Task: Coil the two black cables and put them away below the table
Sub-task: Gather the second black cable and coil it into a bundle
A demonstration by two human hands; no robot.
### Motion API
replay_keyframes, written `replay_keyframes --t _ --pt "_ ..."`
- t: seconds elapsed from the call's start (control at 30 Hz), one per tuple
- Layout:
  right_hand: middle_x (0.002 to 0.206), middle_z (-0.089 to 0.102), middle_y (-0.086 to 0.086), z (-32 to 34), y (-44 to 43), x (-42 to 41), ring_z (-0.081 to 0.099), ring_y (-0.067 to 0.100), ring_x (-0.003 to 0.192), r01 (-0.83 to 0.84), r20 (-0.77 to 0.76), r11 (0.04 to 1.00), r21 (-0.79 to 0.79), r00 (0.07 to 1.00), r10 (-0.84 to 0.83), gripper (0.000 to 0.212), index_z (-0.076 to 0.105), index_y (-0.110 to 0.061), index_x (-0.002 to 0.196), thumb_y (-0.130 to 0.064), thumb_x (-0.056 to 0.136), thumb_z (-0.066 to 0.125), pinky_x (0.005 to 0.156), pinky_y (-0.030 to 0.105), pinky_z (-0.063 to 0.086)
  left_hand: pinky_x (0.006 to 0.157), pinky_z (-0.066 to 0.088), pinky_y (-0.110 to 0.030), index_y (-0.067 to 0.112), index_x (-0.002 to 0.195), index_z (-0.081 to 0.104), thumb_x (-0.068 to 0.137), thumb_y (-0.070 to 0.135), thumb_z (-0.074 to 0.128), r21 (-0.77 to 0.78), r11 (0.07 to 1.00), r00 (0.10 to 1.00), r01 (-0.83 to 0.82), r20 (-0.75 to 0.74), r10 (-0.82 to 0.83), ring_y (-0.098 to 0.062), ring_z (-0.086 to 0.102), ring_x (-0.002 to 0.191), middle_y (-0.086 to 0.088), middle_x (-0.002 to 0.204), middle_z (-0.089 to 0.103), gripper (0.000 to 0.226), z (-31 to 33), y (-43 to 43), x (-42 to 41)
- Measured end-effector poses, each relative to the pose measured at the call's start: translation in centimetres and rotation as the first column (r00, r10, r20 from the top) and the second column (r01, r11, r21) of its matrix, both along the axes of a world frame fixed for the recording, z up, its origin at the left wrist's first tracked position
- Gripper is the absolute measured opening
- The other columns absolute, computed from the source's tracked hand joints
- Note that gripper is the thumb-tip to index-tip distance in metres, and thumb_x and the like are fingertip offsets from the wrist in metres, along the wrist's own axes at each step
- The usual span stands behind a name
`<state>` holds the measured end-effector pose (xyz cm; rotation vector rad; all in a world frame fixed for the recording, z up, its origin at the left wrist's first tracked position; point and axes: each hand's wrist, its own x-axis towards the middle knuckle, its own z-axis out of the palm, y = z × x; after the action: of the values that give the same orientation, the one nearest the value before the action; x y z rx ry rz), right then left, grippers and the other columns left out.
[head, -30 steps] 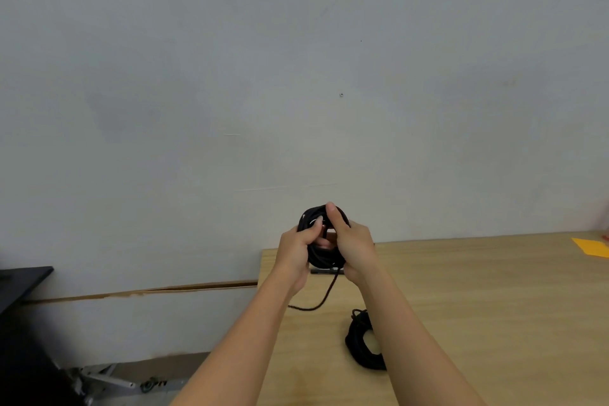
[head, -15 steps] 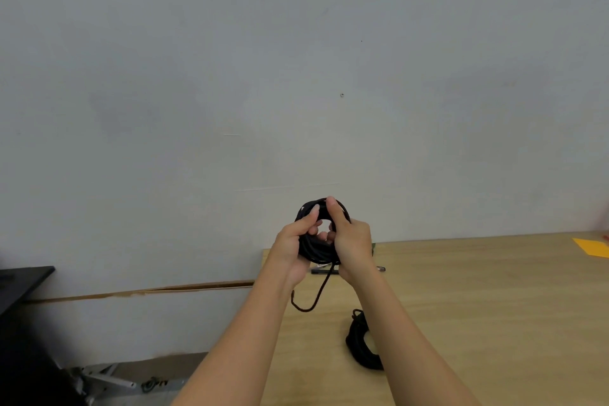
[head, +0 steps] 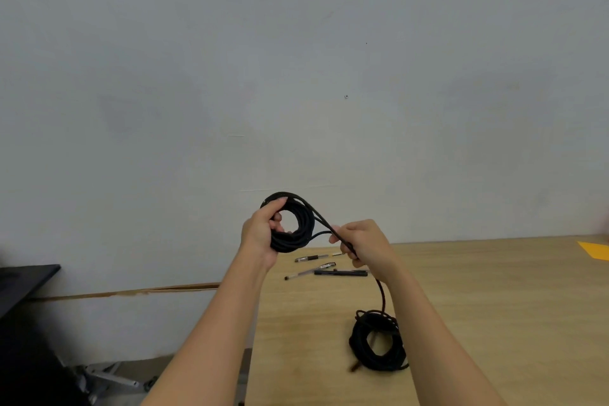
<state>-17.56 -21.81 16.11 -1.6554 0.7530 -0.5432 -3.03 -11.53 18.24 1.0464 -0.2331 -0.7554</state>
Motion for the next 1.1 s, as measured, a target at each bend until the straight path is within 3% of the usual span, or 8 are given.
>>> replay_keyframes --t 0.17,0.23,0.33,0.53,0.63,0.87,0.97,1.1 --pt "0.069 0.059 0.011 0.0 0.0 0.2 0.048 0.014 0.045 0.059 -0.063 0.998 -0.013 0.996 -0.06 0.035 0.063 -0.005 0.098 -0.036 0.098 0.048 0.045 0.024 0.042 0.046 0.031 -0.02 0.015 0.075 0.058 0.082 0.021 0.067 0.115 0.993 0.997 0.039 0.061 -0.046 -0.003 0.03 0.032 0.005 0.058 0.038 0.013 -0.2 0.0 0.9" --pt "0.097 0.066 0.022 -0.1 -0.1 0.2 0.067 0.026 0.074 0.102 -0.128 0.991 -0.088 0.985 -0.113 0.057 0.058 0.001 0.113 -0.05 0.097 0.04 0.071 0.036 0.056 0.049 0.034 -0.025 0.013 0.074 0.058 0.08 0.021 0.069 0.18 0.983 0.992 0.028 0.116 -0.05 -0.007 0.032 0.035 0.004 0.058 0.039 0.015 -0.6 0.1 1.1" --pt "0.129 0.058 0.004 0.1 0.3 0.5 0.053 0.023 0.12 0.107 -0.004 0.984 -0.142 0.994 -0.109 0.066 0.054 -0.005 0.129 -0.058 0.094 0.037 0.101 0.038 0.04 0.053 0.039 -0.029 0.01 0.072 0.058 0.079 0.02 0.071 0.249 0.968 0.979 0.032 0.188 -0.081 -0.013 0.033 0.045 0.001 0.06 0.04 0.017 -0.9 -0.2 0.5" --pt "0.088 0.067 0.009 0.0 0.6 1.4 0.062 0.016 0.077 -0.069 0.029 0.979 -0.191 0.997 0.075 0.013 0.065 -0.012 0.102 -0.017 0.094 0.056 0.066 0.025 0.049 0.051 0.033 -0.024 0.01 0.075 0.058 0.079 0.02 0.07 0.344 0.924 0.933 0.168 0.248 -0.262 -0.008 0.033 0.04 0.003 0.055 0.038 0.017 -0.7 -0.4 -0.4" --pt "0.069 0.064 0.005 -0.1 0.2 1.2 0.05 0.007 0.048 0.02 0.112 0.985 -0.169 0.994 -0.001 0.011 0.067 -0.009 0.092 -0.011 0.094 0.057 0.052 0.021 0.04 0.051 0.032 -0.023 0.012 0.078 0.063 0.08 0.023 0.069 0.357 0.885 0.903 0.297 0.196 -0.382 -0.005 0.031 0.037 0.006 0.052 0.039 0.013 -0.7 0.0 0.1" --pt "0.053 0.048 0.0 -0.2 -0.5 0.9 0.041 0.013 0.05 0.312 0.12 0.884 -0.349 0.95 -0.288 0.037 0.063 -0.003 0.068 -0.036 0.084 0.068 0.052 0.023 0.035 0.045 0.028 -0.016 0.017 0.068 0.057 0.086 0.028 0.061 0.25 0.813 0.828 0.526 0.066 -0.556 -0.002 0.031 0.031 0.01 0.042 0.04 0.022 -0.5 0.7 0.0" --pt "0.064 0.058 0.006 -0.7 -0.5 0.6 0.051 0.015 0.053 0.136 0.149 0.99 0.03 0.979 -0.139 0.043 0.066 -0.004 0.076 -0.044 0.09 0.059 0.053 0.024 0.044 0.042 0.028 -0.014 0.015 0.071 0.057 0.079 0.032 0.062 0.139 0.821 0.825 0.554 0.044 -0.564 -0.001 0.032 0.03 0.009 0.043 0.041 0.019 -0.5 0.6 0.0" --pt "0.097 0.066 0.008 -2.7 -0.5 0.4 0.058 0.022 0.089 -0.163 0.258 0.881 0.445 0.965 0.049 0.046 0.07 -0.017 0.107 -0.052 0.092 0.045 0.078 0.039 0.048 0.035 0.03 -0.009 0.011 0.08 0.058 0.076 0.028 0.063 -0.016 0.842 0.842 0.539 -0.026 -0.539 -0.001 0.034 0.029 0.005 0.05 0.044 0.019 -0.5 0.1 -0.5"
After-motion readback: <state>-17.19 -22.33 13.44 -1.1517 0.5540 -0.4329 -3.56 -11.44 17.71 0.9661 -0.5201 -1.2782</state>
